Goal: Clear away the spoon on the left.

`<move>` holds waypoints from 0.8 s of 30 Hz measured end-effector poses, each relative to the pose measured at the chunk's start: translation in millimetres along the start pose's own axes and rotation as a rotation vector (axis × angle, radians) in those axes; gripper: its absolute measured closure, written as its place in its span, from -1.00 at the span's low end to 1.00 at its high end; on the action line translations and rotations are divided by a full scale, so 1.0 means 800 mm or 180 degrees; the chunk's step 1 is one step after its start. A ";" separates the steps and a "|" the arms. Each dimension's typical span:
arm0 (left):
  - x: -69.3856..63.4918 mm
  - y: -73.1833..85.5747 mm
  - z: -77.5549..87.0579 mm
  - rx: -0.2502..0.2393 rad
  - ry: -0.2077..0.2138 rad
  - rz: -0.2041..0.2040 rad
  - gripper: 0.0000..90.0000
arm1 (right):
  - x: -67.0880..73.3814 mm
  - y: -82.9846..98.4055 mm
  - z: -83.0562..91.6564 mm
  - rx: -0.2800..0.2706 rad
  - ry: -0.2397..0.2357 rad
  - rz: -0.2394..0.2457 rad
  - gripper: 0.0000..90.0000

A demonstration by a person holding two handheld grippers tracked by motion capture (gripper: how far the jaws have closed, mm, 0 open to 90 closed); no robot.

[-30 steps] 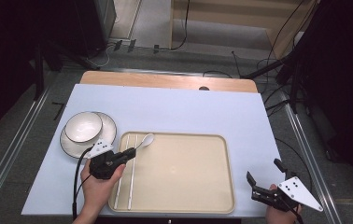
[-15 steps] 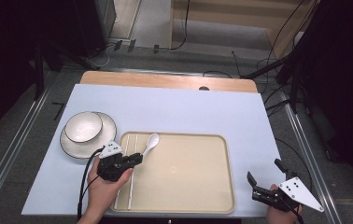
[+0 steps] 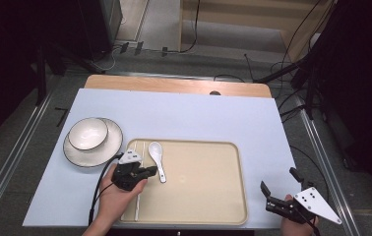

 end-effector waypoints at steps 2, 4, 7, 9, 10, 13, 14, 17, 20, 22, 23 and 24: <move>-0.015 0.000 -0.009 0.0088 0.0040 -0.0122 1.00 | 0.000 0.000 -0.001 -0.0001 0.0006 0.0008 -0.97; -0.024 0.000 -0.016 0.0145 0.0056 -0.0193 1.00 | 0.000 0.000 -0.001 0.0001 0.0003 0.0012 -0.97; -0.035 0.003 -0.026 0.0265 0.0111 -0.0224 1.00 | 0.001 0.000 -0.001 0.0005 -0.0010 0.0020 -0.97; -0.036 0.007 -0.030 0.0345 0.0053 -0.0269 1.00 | 0.001 0.000 -0.001 0.0004 -0.0007 0.0015 -0.97; -0.034 0.009 -0.030 0.0361 0.0012 -0.0281 1.00 | 0.001 0.000 -0.001 0.0005 -0.0013 0.0016 -0.97; -0.024 0.010 -0.029 0.0376 -0.0082 -0.0232 1.00 | 0.001 0.000 -0.001 0.0006 -0.0011 0.0014 -0.97; -0.021 0.010 -0.028 0.0361 -0.0130 -0.0233 1.00 | 0.001 0.000 -0.001 0.0008 -0.0015 0.0014 -0.97; -0.014 0.010 -0.025 0.0370 -0.0147 -0.0206 1.00 | 0.000 0.000 -0.001 -0.0004 -0.0003 0.0019 -0.97; -0.009 0.010 -0.023 0.0358 -0.0162 -0.0171 1.00 | 0.000 0.000 -0.001 -0.0004 -0.0001 0.0020 -0.97; -0.004 0.010 -0.021 0.0345 -0.0183 -0.0145 1.00 | 0.001 0.000 0.000 0.0005 0.0000 0.0013 -0.97; -0.001 0.010 -0.020 0.0344 -0.0186 -0.0131 1.00 | 0.001 0.000 -0.001 0.0005 -0.0001 0.0015 -0.97; 0.001 0.011 -0.019 0.0342 -0.0202 -0.0127 1.00 | 0.001 0.000 -0.001 0.0001 -0.0004 0.0020 -0.97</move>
Point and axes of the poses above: each handheld gripper's, and its own axes: z roughly backward along the jaws, y roughly out of its underside, x roughly to its left, the point moved 8 cm from there along -z, roughly forward along the jaws, and after that the axes turned 5 degrees about -y, right-handed, at the moved point
